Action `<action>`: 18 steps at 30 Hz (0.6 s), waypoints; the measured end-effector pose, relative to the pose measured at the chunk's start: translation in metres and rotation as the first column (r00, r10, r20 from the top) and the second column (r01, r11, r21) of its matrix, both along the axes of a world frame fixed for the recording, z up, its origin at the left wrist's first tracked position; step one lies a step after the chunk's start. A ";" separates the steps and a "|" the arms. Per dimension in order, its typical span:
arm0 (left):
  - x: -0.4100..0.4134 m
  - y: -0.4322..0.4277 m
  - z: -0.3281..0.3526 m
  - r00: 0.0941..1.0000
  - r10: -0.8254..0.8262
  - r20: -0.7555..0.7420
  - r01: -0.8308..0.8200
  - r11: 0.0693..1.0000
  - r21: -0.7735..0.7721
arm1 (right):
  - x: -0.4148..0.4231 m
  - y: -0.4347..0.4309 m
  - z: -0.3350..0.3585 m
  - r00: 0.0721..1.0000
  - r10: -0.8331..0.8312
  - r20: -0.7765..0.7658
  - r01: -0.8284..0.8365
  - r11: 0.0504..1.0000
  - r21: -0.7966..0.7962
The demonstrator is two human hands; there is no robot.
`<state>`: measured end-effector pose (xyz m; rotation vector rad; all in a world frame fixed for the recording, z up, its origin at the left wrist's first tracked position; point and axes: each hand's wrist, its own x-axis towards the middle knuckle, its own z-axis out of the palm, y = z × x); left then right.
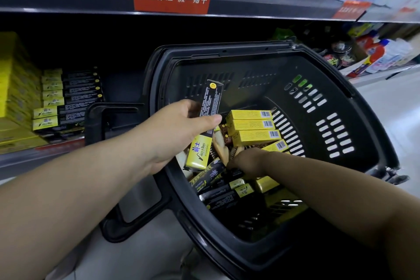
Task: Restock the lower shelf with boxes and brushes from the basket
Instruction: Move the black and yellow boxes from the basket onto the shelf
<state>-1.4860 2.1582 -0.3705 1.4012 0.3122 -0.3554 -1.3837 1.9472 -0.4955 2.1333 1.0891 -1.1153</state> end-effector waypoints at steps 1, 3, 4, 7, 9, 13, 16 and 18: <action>0.000 0.000 0.000 1.000 0.001 0.002 -0.001 1.000 -0.001 | 0.003 0.002 0.005 1.000 -0.001 -0.010 0.001 0.999 0.032; 0.001 0.001 0.000 1.000 0.004 0.003 -0.004 1.000 0.016 | 0.011 0.008 0.023 0.998 -0.066 -0.014 0.067 0.987 0.143; 0.002 0.002 0.000 1.000 0.007 -0.002 -0.007 1.000 0.028 | 0.016 0.011 0.036 0.989 -0.144 -0.012 0.143 0.965 0.218; 0.002 0.002 0.000 1.000 0.012 -0.010 -0.011 0.999 0.053 | 0.028 0.020 0.080 0.879 -0.452 -0.153 0.465 0.738 0.489; 0.003 0.001 0.001 1.000 0.018 -0.011 -0.017 0.999 0.029 | 0.024 0.024 0.110 0.685 -0.547 -0.481 0.723 0.433 0.538; 0.002 0.000 0.003 1.000 0.014 -0.014 -0.014 1.000 -0.014 | 0.008 0.035 0.144 0.505 -0.447 -0.739 0.856 0.147 0.496; 0.000 -0.001 0.003 1.000 -0.022 -0.009 0.022 1.000 -0.015 | -0.002 0.049 0.152 0.496 -0.437 -0.750 0.847 0.057 0.528; -0.001 -0.002 0.003 0.999 -0.045 0.003 0.045 0.999 0.005 | -0.005 0.055 0.154 0.507 -0.450 -0.735 0.827 0.014 0.561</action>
